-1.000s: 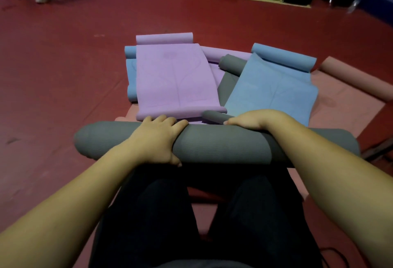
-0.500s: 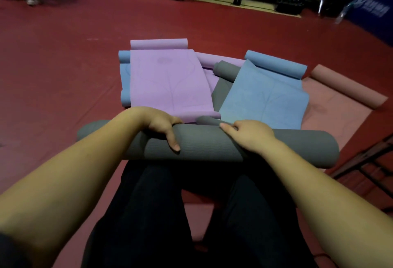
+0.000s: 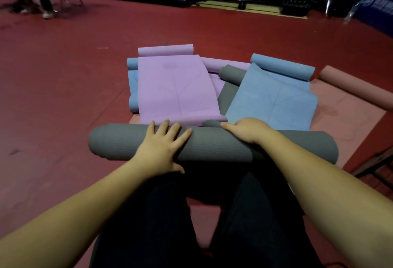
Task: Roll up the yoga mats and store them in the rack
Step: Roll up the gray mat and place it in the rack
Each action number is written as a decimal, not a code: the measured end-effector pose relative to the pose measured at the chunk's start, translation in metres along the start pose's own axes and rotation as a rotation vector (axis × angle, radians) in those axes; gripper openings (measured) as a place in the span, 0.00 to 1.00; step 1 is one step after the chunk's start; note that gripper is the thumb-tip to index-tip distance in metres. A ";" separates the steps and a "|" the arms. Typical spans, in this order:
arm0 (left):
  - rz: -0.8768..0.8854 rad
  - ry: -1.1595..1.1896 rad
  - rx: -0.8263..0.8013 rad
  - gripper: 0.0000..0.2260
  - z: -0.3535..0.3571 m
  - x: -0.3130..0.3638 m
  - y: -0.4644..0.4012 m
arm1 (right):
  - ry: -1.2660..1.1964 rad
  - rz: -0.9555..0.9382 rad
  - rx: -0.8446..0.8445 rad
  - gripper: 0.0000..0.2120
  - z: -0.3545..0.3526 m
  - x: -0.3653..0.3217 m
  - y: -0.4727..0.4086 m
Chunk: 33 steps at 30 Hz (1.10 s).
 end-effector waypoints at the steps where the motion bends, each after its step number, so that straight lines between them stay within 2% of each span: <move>1: -0.036 -0.021 -0.053 0.56 0.002 0.000 -0.002 | -0.010 0.008 -0.011 0.48 -0.001 0.000 0.000; 3: -0.076 -0.057 -0.115 0.55 0.001 -0.001 -0.007 | -0.031 0.022 -0.031 0.46 -0.001 -0.001 -0.002; 7: -0.028 -0.069 -0.122 0.50 -0.008 0.000 -0.017 | -0.082 0.046 -0.059 0.40 -0.004 -0.001 0.000; 12: 0.016 -0.039 -0.134 0.48 -0.028 0.000 -0.011 | -0.080 0.001 -0.108 0.34 -0.013 -0.004 0.014; 16: 0.067 0.046 -0.168 0.48 -0.058 0.003 0.004 | -0.105 0.012 -0.234 0.29 -0.013 0.001 0.024; 19: 0.085 0.099 -0.233 0.47 -0.067 0.006 0.014 | -0.132 0.048 -0.363 0.22 -0.001 0.005 0.026; 21: 0.079 0.134 -0.306 0.46 -0.065 0.009 0.017 | -0.133 0.059 -0.388 0.21 0.006 0.004 0.022; 24: 0.048 0.284 -0.426 0.44 -0.053 0.005 0.010 | -0.079 0.021 -0.283 0.29 0.002 -0.002 0.015; 28: 0.014 0.555 -0.557 0.49 -0.032 -0.011 -0.007 | -0.034 -0.110 -0.051 0.24 -0.016 -0.008 0.011; 30: -0.020 0.648 -0.659 0.44 -0.022 -0.018 -0.011 | -0.014 -0.156 0.018 0.23 -0.019 -0.007 0.017; 33: -0.035 0.797 -0.762 0.32 -0.015 -0.020 -0.020 | 0.007 -0.183 0.067 0.24 -0.015 -0.002 0.029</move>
Point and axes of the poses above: each hand's wrist, its own y-axis away from the middle knuckle, its own z-axis out of the palm, x = y × z, the point moved 7 cm from there along -y, towards the middle knuckle, and after that the axes turned 4 degrees about -y, right-handed, at the moved point
